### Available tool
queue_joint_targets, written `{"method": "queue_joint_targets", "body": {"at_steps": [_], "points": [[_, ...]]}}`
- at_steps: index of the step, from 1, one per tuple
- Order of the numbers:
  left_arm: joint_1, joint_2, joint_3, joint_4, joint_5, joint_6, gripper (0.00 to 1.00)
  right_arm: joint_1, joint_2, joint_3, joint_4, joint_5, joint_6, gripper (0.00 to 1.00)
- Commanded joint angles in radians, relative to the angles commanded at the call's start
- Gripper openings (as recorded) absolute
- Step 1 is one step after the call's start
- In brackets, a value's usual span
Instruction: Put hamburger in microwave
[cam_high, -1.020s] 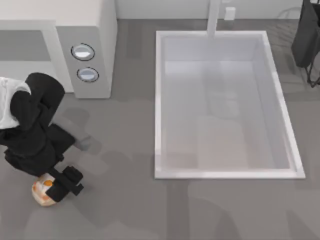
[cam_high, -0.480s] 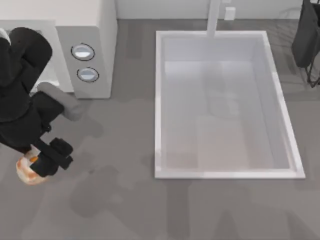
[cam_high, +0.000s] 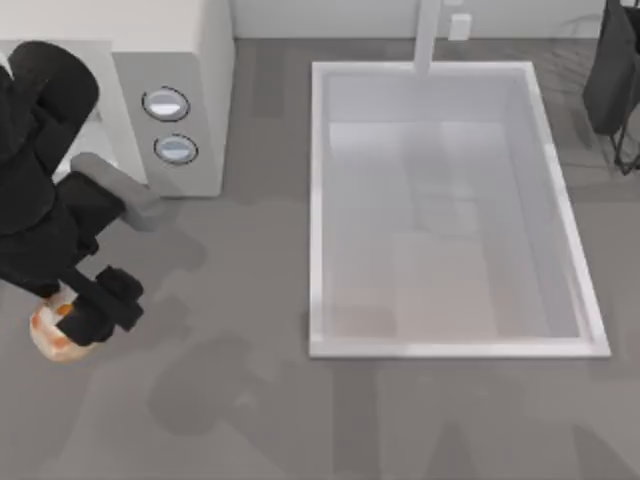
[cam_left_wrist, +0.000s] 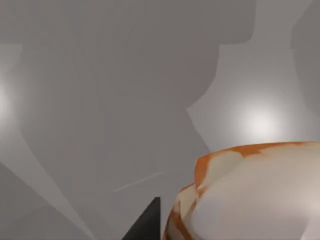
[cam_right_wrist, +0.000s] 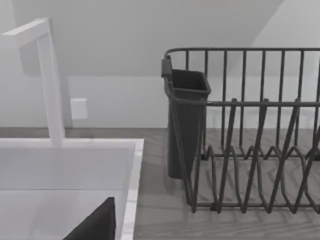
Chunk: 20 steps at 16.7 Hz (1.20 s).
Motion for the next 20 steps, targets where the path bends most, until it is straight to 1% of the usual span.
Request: {"method": "queue_joint_targets", "body": {"at_steps": [3,5,7,10,17,20], "points": [[0.020,0.035,0.005,0.090,0.010,-0.012,0.00,0.000,0.000,0.000,0.000,0.000,0.000,1.00],[0.045,0.075,0.007,0.199,0.022,-0.030,0.00,0.000,0.000,0.000,0.000,0.000,0.000,1.00],[0.079,0.127,0.006,0.342,0.036,-0.054,0.00,0.000,0.000,0.000,0.000,0.000,0.000,1.00],[0.141,0.220,-0.007,0.608,0.061,-0.098,0.00,0.000,0.000,0.000,0.000,0.000,0.000,1.00],[0.299,0.427,-0.068,1.340,0.124,-0.213,0.00,0.000,0.000,0.000,0.000,0.000,0.000,1.00],[0.360,0.501,-0.101,1.610,0.150,-0.260,0.00,0.000,0.000,0.000,0.000,0.000,0.000,1.00]]}}
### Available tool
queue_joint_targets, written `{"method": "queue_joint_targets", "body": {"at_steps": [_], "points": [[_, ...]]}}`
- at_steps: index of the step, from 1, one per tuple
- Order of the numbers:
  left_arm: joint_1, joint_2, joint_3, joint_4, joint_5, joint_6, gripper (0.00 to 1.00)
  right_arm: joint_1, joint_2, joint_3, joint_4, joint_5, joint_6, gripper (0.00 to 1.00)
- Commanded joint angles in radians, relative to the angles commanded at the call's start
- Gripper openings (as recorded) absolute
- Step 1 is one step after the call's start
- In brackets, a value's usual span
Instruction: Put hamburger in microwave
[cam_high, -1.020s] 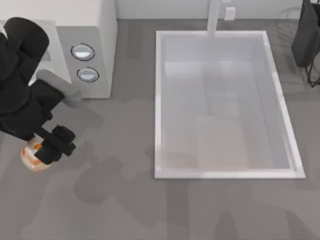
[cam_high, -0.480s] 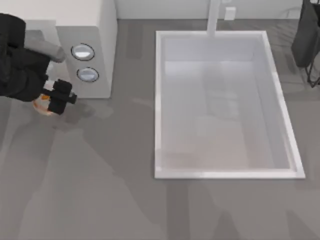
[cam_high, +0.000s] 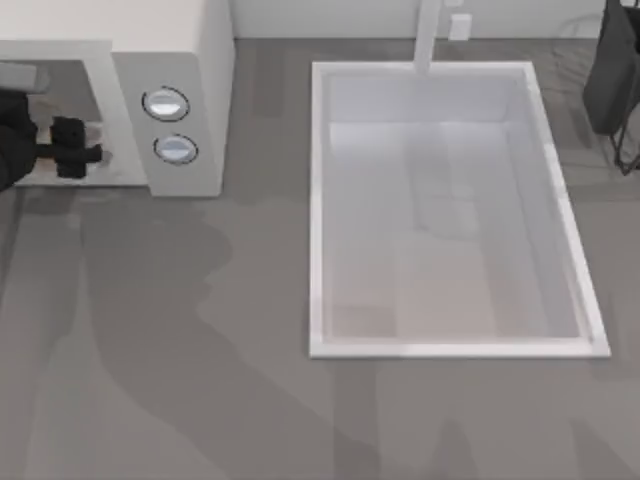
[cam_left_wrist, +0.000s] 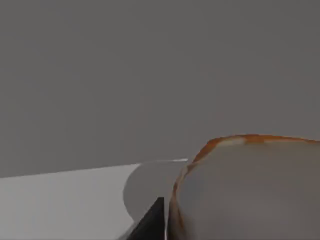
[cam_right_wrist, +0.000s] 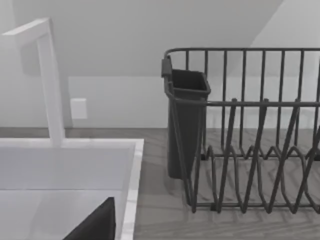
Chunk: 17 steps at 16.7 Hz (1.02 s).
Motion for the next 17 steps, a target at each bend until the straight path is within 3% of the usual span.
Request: {"method": "queue_joint_targets", "body": {"at_steps": [6,13,17], "points": [[0.075,0.078,-0.034,0.277,0.033,-0.062,0.00,0.000,0.000,0.000,0.000,0.000,0.000,1.00],[0.071,0.075,-0.022,0.291,0.031,-0.064,0.00,0.000,0.000,0.000,0.000,0.000,0.000,1.00],[0.055,0.114,0.103,0.297,0.001,-0.076,0.00,0.000,0.000,0.000,0.000,0.000,0.000,1.00]]}}
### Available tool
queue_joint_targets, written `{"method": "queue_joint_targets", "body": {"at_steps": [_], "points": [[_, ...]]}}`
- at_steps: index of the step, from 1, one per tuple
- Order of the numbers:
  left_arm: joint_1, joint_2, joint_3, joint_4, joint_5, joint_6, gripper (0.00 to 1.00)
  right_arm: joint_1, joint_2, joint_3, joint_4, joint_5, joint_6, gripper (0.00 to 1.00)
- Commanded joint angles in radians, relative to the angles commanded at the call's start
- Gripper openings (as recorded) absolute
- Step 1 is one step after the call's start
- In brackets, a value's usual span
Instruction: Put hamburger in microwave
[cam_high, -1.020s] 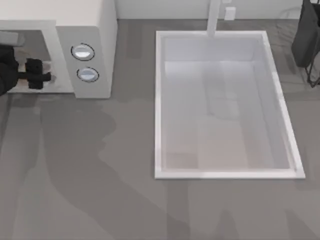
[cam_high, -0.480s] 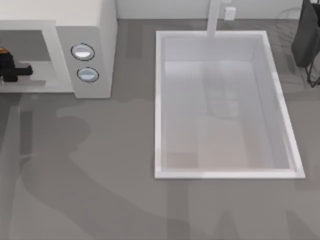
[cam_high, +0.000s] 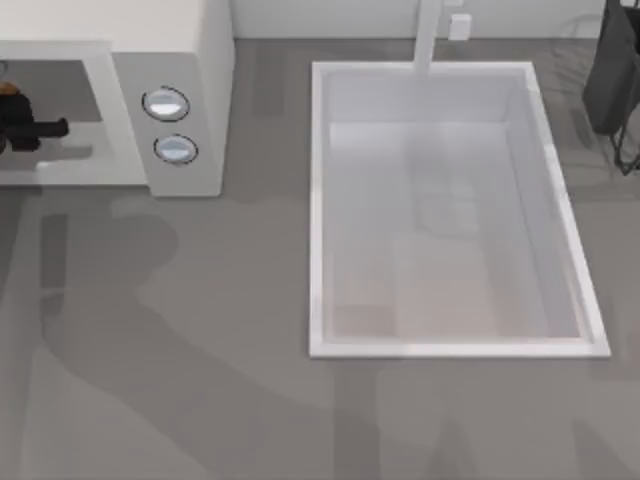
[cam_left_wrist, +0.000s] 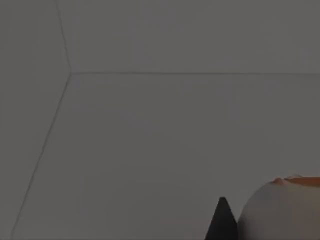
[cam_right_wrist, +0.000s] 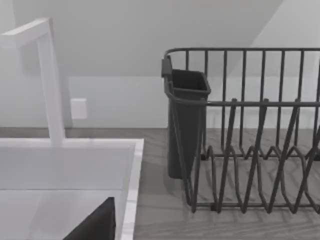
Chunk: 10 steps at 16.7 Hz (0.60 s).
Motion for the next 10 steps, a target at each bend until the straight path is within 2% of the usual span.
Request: {"method": "queue_joint_targets", "body": {"at_steps": [6,10], "points": [[-0.026,0.195,0.292,-0.152,-0.051,0.006,0.00,0.000,0.000,0.000,0.000,0.000,0.000,1.00],[-0.037,0.314,0.505,-0.278,-0.053,0.011,0.00,0.000,0.000,0.000,0.000,0.000,0.000,1.00]]}}
